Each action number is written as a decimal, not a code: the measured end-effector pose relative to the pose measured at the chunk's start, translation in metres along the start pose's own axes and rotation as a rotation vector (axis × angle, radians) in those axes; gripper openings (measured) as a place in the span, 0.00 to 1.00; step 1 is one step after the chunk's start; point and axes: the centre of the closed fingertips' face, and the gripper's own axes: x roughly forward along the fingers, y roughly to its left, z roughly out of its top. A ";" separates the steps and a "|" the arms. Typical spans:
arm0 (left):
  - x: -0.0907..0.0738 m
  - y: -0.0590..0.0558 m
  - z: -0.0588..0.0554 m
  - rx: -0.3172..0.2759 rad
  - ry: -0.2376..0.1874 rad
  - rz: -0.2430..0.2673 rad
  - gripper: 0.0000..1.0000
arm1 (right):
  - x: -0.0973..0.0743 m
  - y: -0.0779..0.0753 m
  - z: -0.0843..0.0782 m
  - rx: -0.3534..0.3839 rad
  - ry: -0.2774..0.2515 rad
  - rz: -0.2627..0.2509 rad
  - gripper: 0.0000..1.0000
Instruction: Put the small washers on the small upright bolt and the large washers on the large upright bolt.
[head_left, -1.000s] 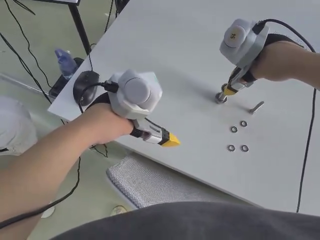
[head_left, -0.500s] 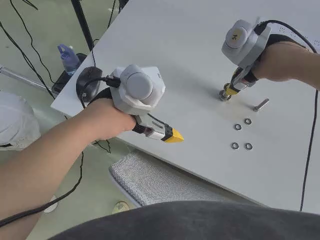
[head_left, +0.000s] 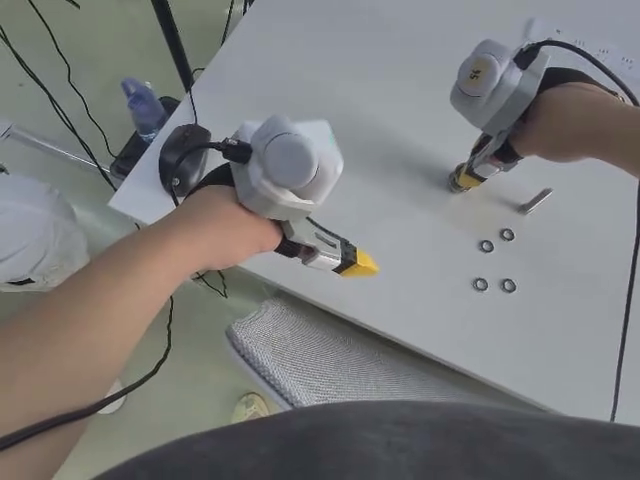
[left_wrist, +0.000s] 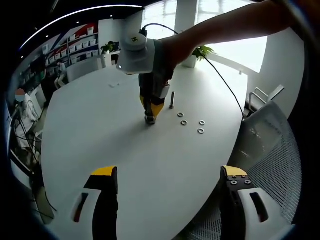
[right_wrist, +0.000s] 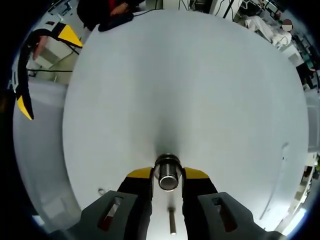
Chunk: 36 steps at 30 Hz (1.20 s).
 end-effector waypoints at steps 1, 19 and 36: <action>0.000 0.001 0.000 0.001 0.000 0.001 0.84 | 0.000 0.000 0.001 -0.004 -0.004 0.000 0.21; 0.001 0.000 0.001 -0.002 0.000 -0.006 0.84 | 0.007 0.007 0.000 -0.001 0.003 0.007 0.22; 0.006 -0.005 0.018 0.024 -0.068 -0.040 0.89 | -0.003 0.009 -0.003 0.002 0.008 0.010 0.22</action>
